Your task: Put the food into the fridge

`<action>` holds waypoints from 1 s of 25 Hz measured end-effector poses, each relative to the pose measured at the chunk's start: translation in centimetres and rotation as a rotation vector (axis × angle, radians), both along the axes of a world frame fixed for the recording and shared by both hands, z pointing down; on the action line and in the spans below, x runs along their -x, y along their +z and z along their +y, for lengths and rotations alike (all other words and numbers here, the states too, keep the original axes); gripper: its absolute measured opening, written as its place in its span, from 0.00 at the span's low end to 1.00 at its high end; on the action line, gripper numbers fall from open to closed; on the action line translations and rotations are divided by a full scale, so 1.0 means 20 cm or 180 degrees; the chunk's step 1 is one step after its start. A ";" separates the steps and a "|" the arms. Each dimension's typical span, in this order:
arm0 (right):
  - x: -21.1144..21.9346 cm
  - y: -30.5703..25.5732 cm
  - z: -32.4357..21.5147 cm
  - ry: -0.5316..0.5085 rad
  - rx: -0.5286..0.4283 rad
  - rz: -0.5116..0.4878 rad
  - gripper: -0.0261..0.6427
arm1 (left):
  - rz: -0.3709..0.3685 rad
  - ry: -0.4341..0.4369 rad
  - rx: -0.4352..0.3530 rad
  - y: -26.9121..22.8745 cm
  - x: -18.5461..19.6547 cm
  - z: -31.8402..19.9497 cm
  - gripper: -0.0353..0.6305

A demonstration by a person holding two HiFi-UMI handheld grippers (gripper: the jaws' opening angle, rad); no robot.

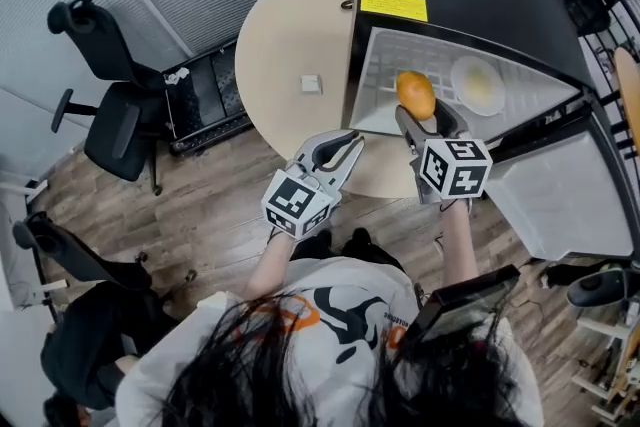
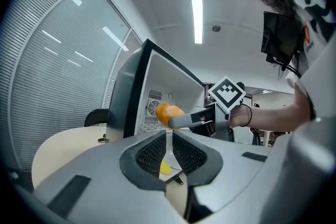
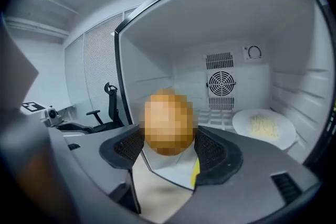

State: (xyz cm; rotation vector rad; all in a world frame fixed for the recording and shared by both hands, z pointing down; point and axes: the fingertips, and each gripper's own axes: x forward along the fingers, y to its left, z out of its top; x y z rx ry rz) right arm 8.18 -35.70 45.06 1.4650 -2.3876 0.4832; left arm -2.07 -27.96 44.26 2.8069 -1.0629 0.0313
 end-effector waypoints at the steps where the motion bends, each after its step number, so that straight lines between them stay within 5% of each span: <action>1: 0.00 0.00 -0.03 -0.0086 -0.0001 0.0048 0.50 | 0.0009 -0.0041 0.0005 0.00 -0.01 -0.01 0.10; 25: 0.18 0.15 -0.66 -0.1292 0.0057 0.0965 0.50 | -0.0298 -0.0740 0.0021 0.00 -0.09 -0.04 0.10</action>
